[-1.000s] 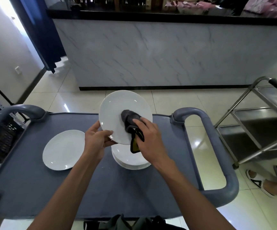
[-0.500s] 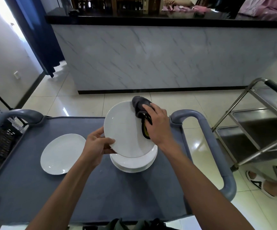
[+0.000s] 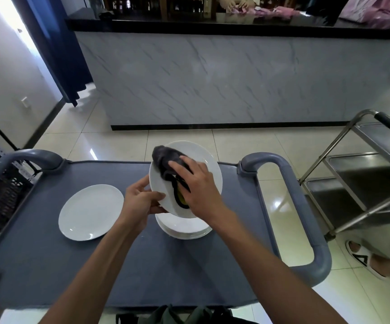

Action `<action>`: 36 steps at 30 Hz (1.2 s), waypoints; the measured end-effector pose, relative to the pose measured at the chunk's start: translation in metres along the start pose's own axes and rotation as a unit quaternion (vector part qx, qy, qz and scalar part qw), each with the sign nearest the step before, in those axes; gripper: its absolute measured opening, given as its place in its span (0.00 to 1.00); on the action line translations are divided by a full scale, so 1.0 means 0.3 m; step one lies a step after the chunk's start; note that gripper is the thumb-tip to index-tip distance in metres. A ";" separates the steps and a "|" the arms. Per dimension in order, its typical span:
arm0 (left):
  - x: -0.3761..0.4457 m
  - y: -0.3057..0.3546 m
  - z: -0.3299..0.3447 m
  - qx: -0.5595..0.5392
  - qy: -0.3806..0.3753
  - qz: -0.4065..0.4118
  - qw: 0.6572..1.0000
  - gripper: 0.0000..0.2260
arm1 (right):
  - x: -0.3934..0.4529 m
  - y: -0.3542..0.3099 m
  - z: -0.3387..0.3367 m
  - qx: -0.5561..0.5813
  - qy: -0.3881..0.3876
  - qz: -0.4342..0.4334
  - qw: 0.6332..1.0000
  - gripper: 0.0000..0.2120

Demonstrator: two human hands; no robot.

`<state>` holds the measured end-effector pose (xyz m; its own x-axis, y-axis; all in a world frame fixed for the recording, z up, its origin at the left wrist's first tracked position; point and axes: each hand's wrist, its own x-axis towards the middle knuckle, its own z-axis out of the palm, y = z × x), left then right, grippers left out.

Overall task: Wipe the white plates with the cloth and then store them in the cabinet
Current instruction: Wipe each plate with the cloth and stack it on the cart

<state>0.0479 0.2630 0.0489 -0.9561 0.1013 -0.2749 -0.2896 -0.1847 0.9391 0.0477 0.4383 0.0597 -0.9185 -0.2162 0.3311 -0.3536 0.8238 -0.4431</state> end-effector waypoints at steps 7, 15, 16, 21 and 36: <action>-0.014 -0.007 -0.017 0.006 0.007 0.004 1.000 0.26 | -0.108 0.000 0.027 -0.001 -0.022 0.007 1.000 0.25; -0.034 -0.010 0.002 0.040 -0.045 -0.010 0.998 0.25 | -0.050 -0.021 -0.001 -0.030 0.023 -0.004 0.999 0.24; -0.038 -0.012 0.004 0.040 -0.050 -0.012 0.998 0.25 | -0.038 -0.022 -0.005 -0.031 0.034 -0.004 0.999 0.24; -0.054 -0.016 0.002 0.027 -0.042 -0.010 0.999 0.26 | 0.016 0.002 -0.041 -0.038 0.070 0.016 0.997 0.24; -0.061 -0.012 -0.033 -0.040 0.041 -0.003 0.998 0.28 | -0.066 0.123 -0.053 -0.071 0.066 0.130 0.987 0.26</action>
<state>0.0661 0.2523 0.0486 -0.9540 0.0229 -0.2989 -0.2943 -0.2616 0.9192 0.0555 0.4814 0.0500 -0.9404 0.0743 0.3319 -0.0723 0.9099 -0.4086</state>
